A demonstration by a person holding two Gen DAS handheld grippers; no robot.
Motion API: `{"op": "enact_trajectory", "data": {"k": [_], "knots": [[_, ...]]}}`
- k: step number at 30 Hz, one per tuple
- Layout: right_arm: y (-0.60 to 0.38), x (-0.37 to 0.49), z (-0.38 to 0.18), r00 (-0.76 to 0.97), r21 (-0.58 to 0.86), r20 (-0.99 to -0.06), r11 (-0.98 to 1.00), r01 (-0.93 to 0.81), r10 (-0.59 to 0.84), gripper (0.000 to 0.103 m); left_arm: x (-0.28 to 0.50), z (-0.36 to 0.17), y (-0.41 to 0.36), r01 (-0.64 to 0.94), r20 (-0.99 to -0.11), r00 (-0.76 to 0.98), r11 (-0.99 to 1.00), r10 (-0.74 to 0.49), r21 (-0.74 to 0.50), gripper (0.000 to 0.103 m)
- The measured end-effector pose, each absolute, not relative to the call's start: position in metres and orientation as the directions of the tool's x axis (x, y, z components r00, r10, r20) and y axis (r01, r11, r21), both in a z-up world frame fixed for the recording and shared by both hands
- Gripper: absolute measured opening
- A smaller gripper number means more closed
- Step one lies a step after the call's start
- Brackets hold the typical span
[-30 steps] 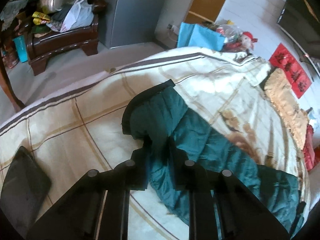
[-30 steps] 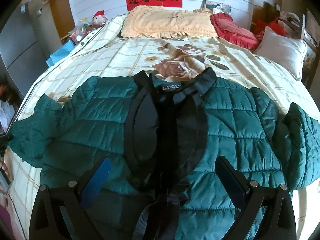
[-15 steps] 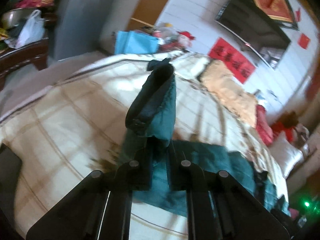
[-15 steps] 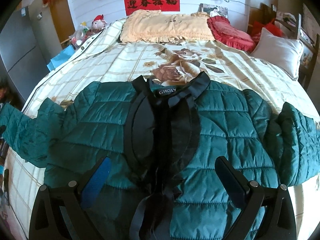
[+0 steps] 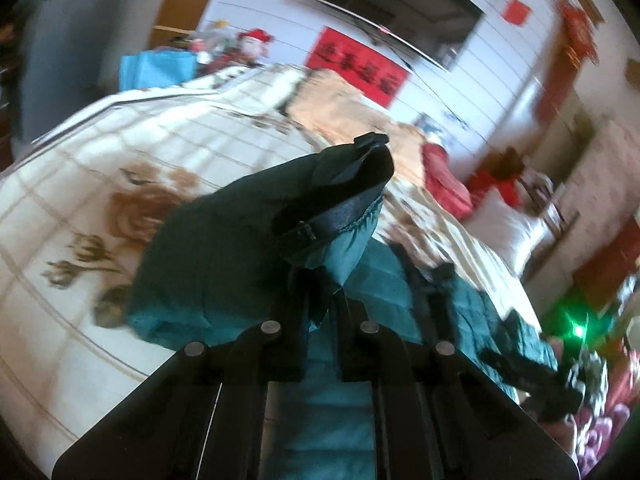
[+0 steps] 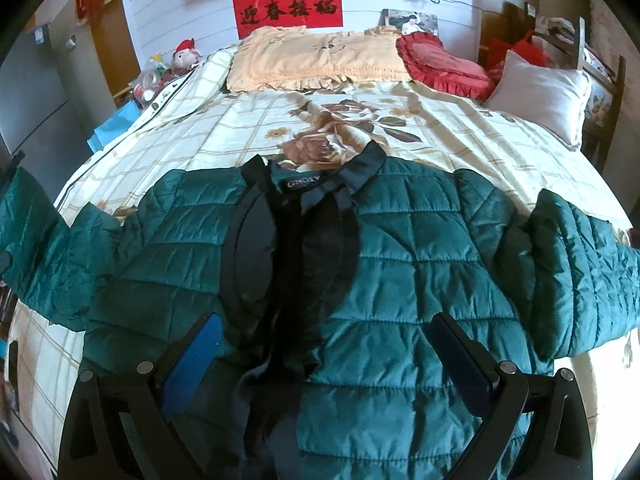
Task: Fold large clothes
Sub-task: 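Lift the grasped sleeve with the left tool and fold it across the jacket body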
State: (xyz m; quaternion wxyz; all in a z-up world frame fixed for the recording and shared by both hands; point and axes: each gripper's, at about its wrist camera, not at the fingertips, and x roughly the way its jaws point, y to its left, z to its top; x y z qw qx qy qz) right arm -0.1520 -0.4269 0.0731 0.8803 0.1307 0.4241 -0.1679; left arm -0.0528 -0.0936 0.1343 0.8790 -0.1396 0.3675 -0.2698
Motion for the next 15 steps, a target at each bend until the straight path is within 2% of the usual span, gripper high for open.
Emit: {"op": "enact_trajectory", "data": {"k": [15], "knots": [[-0.440, -0.169, 0.070, 0.573, 0.086, -0.797, 0.902, 0.422, -0.192, 0.103, -0.085, 0.086, -0.206, 0.456, -0.692, 0.438, 0.805, -0.574, -0.380, 0.007]]}}
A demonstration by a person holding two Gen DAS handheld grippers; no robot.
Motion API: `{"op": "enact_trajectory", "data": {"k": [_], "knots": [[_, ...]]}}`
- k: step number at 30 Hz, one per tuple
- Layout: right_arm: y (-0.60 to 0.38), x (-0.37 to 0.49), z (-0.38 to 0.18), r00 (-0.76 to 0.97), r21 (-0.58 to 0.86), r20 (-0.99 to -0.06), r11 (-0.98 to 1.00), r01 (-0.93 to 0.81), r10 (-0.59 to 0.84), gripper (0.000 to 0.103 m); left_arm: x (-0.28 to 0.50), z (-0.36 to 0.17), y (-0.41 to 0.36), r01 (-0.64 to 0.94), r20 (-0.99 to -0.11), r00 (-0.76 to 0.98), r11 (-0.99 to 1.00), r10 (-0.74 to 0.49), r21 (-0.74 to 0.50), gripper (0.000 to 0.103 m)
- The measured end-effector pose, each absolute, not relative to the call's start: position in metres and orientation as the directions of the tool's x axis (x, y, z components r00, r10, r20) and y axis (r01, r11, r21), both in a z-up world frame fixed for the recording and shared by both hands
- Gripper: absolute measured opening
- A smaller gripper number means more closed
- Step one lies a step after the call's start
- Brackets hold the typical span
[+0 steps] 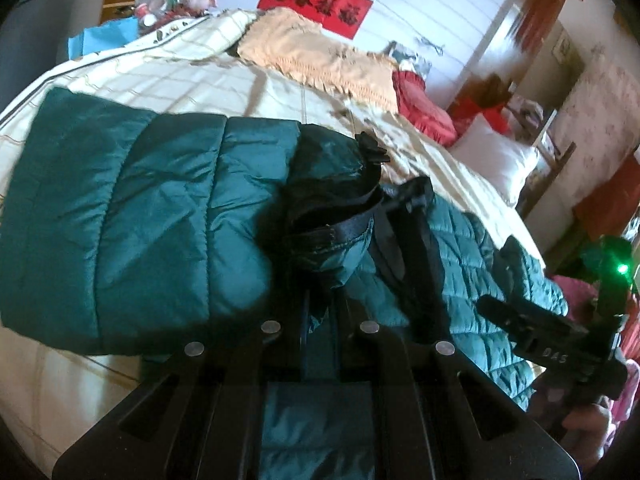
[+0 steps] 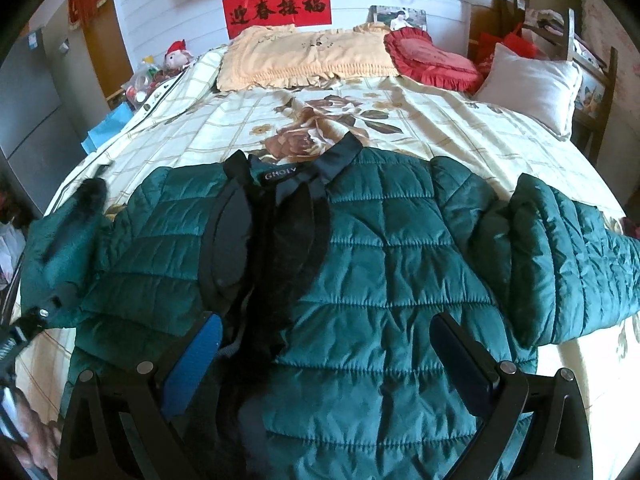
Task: Fold large clothes
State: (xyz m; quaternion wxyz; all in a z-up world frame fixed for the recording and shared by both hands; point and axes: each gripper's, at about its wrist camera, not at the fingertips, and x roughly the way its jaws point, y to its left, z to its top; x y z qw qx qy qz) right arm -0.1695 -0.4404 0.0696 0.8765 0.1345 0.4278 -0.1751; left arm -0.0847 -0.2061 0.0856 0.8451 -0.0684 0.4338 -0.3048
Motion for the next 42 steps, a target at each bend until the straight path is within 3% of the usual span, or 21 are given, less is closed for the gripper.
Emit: {"op": "enact_trajectory", "data": {"k": [9, 12, 14, 17, 30, 38, 42], "knots": [[-0.445, -0.173, 0.059, 0.556, 0.096, -0.811, 0.898, 0.428, -0.179, 0.103, -0.088, 0.056, -0.233, 0.442, -0.768, 0.437, 0.855, -0.469, -0.271, 0.008], [-0.446, -0.173, 0.055, 0.549, 0.098, -0.818, 0.898, 0.429, -0.173, 0.103, -0.088, 0.053, -0.234, 0.442, -0.776, 0.431, 0.858, -0.461, -0.264, 0.024], [-0.446, -0.173, 0.053, 0.545, 0.101, -0.822, 0.897, 0.430, -0.169, 0.103, -0.089, 0.053, -0.233, 0.452, -0.771, 0.421, 0.847, -0.479, -0.279, 0.053], [-0.445, -0.173, 0.052, 0.547, 0.111, -0.821, 0.896, 0.430, -0.161, 0.103, -0.096, 0.057, -0.232, 0.452, -0.764, 0.449, 0.855, -0.464, -0.253, 0.070], [-0.423, -0.167, 0.069, 0.586, 0.128, -0.800, 0.919, 0.373, -0.127, 0.103, -0.114, 0.088, -0.188, 0.419, -0.766, 0.498, 0.886, -0.407, -0.198, 0.070], [-0.392, -0.140, 0.076, 0.634, 0.242, -0.772, 0.937, 0.252, 0.029, 0.103, -0.114, 0.094, -0.131, 0.317, -0.755, 0.593, 0.943, -0.279, -0.100, 0.070], [-0.370, -0.119, 0.073, 0.643, 0.309, -0.756, 0.933, 0.183, 0.125, 0.103, -0.108, 0.088, -0.106, 0.253, -0.764, 0.594, 0.960, -0.250, -0.118, 0.070]]}}
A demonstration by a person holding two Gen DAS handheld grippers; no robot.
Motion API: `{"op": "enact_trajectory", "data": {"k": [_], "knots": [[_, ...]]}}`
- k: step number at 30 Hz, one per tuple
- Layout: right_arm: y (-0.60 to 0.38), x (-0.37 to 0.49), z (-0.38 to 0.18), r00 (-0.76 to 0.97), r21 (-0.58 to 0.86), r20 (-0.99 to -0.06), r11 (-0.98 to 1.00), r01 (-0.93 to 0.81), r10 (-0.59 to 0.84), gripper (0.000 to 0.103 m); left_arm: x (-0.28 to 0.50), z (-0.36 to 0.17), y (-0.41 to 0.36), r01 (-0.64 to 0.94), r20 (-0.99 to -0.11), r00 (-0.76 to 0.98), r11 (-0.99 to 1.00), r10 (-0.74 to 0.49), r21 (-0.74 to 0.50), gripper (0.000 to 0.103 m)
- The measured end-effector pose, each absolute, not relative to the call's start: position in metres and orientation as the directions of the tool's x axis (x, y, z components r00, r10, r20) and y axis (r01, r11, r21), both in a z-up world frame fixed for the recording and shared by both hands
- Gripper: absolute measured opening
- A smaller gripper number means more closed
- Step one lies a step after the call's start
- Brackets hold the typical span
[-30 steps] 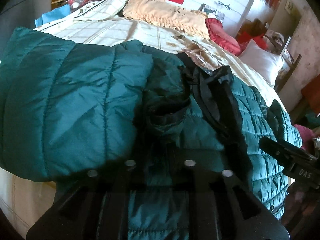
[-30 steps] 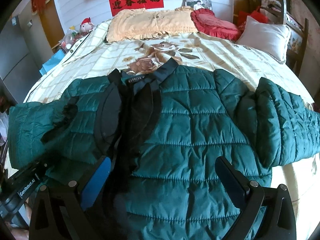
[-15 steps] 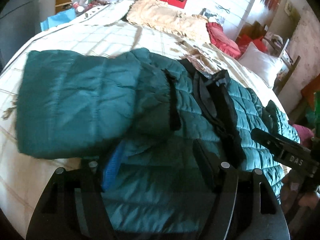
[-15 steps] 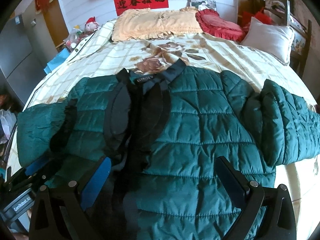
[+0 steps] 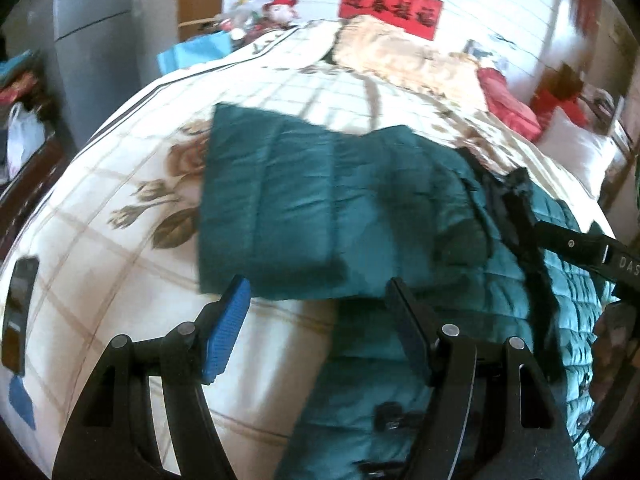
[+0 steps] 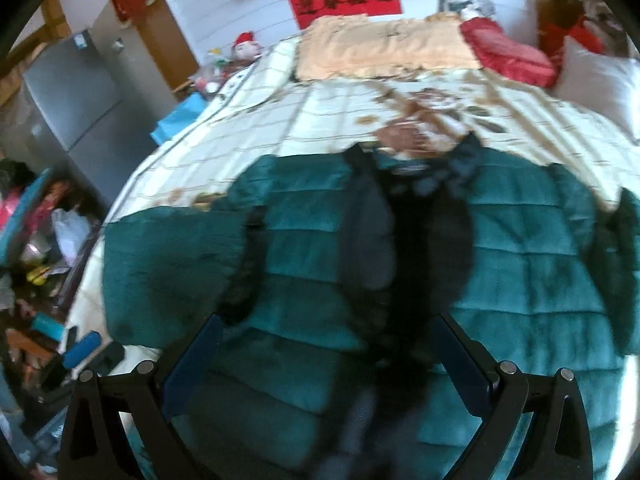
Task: Fold large clothes
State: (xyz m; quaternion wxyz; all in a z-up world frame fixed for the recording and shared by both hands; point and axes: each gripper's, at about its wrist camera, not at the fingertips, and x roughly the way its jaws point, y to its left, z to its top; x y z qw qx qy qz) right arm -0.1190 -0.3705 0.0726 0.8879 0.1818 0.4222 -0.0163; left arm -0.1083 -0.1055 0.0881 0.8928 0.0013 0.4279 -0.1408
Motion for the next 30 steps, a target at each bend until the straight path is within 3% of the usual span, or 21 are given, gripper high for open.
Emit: {"op": "enact_trajectory", "data": {"k": [5, 15, 17, 19, 20, 22, 25, 30], "knots": [[-0.337, -0.093, 0.067, 0.624, 0.291, -0.763, 0.952, 0.100, 0.168, 0.101, -0.103, 0.086, -0.080, 0.190, -0.758, 0.605, 0.968, -0.245, -0.162, 0.070], [-0.318, -0.050, 0.039, 0.575, 0.309, -0.793, 0.946, 0.094, 0.202, 0.099, -0.092, 0.078, -0.059, 0.142, -0.766, 0.606, 0.977, -0.215, -0.162, 0.070], [-0.316, -0.045, 0.033, 0.571, 0.345, -0.787, 0.934, 0.093, 0.234, 0.082, -0.090, 0.076, -0.059, 0.140, -0.768, 0.603, 0.977, -0.214, -0.162, 0.070], [-0.315, -0.042, 0.029, 0.575, 0.379, -0.776, 0.920, 0.095, 0.260, 0.056, -0.088, 0.074, -0.059, 0.138, -0.769, 0.604, 0.978, -0.210, -0.159, 0.070], [-0.314, -0.042, 0.029, 0.588, 0.373, -0.769, 0.923, 0.096, 0.250, 0.051, -0.088, 0.074, -0.059, 0.137, -0.770, 0.603, 0.978, -0.209, -0.158, 0.070], [-0.313, -0.043, 0.033, 0.603, 0.357, -0.762, 0.930, 0.091, 0.234, 0.025, -0.086, 0.072, -0.059, 0.136, -0.772, 0.600, 0.978, -0.210, -0.160, 0.070], [-0.319, -0.052, 0.048, 0.639, 0.356, -0.736, 0.930, 0.087, 0.222, 0.012, -0.086, 0.072, -0.057, 0.130, -0.770, 0.604, 0.978, -0.208, -0.162, 0.070], [-0.348, -0.076, 0.085, 0.720, 0.373, -0.669, 0.921, 0.111, 0.184, 0.010, -0.089, 0.072, -0.056, 0.127, -0.767, 0.605, 0.977, -0.215, -0.174, 0.070]]}}
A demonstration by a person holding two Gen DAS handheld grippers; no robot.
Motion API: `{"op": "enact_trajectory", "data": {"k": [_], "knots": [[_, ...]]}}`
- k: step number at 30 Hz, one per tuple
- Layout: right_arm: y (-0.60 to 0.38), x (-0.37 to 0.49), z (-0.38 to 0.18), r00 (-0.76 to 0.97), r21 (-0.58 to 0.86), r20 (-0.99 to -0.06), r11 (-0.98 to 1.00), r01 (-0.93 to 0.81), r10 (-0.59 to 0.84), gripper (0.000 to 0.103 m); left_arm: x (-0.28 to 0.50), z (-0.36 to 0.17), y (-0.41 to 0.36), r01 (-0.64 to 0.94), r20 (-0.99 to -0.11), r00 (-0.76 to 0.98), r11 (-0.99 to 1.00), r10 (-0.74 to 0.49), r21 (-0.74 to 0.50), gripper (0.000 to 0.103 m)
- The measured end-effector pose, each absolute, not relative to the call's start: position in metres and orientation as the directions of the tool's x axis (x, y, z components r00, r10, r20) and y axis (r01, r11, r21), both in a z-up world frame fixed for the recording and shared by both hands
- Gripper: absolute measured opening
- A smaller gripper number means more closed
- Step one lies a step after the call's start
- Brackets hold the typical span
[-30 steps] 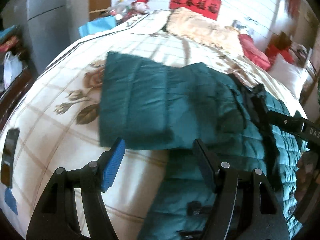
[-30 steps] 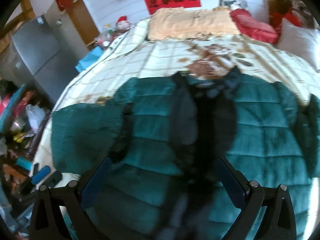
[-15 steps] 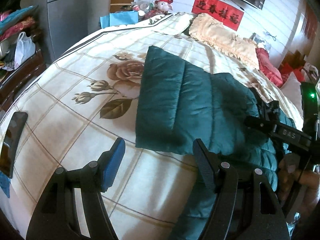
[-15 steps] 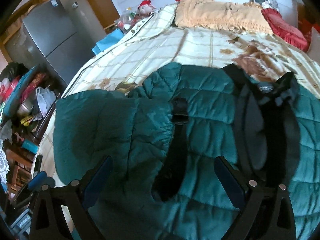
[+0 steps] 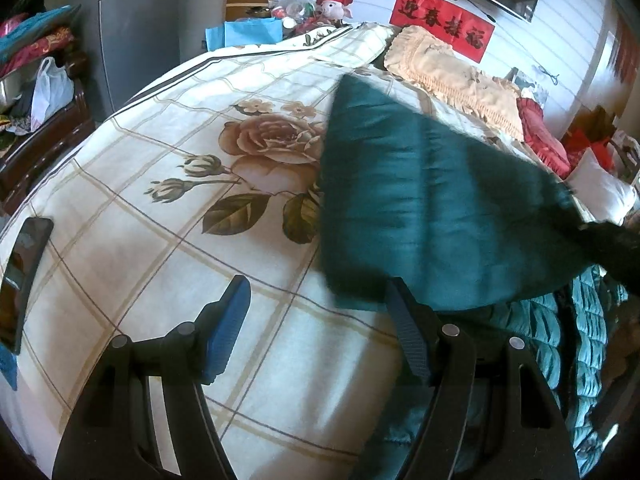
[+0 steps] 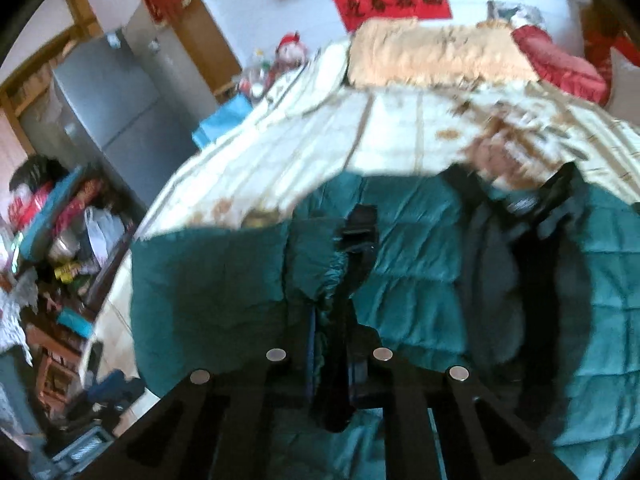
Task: Fold large clothes
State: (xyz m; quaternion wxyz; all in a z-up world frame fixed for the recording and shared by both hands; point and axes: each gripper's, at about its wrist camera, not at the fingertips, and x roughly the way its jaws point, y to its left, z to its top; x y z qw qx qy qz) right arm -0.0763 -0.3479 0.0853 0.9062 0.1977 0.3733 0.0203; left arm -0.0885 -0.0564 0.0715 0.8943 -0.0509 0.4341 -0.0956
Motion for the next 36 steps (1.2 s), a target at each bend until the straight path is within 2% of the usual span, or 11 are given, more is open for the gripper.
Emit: {"op": "enact_trajectory", "data": {"k": [5, 17, 28, 36], "knots": [[-0.389, -0.103, 0.114, 0.766, 0.355, -0.636, 0.915, 0.189, 0.089, 0.010, -0.090, 0.067, -0.068, 0.144, -0.778, 0.590, 0.976, -0.216, -0.162, 0.070], [-0.458, -0.150, 0.119, 0.740, 0.324, -0.671, 0.879, 0.350, -0.047, 0.009, -0.094, 0.063, -0.097, 0.197, -0.789, 0.572, 0.971, -0.225, -0.134, 0.070], [-0.488, -0.172, 0.131, 0.753, 0.349, -0.655, 0.858, 0.378, -0.065, 0.009, -0.076, 0.039, -0.142, 0.262, -0.839, 0.508, 0.963, -0.193, -0.063, 0.070], [-0.488, -0.187, 0.161, 0.805, 0.392, -0.592, 0.857, 0.335, -0.044, 0.009, -0.038, 0.043, -0.150, 0.219, -0.830, 0.536, 0.975, -0.153, -0.038, 0.070]]}}
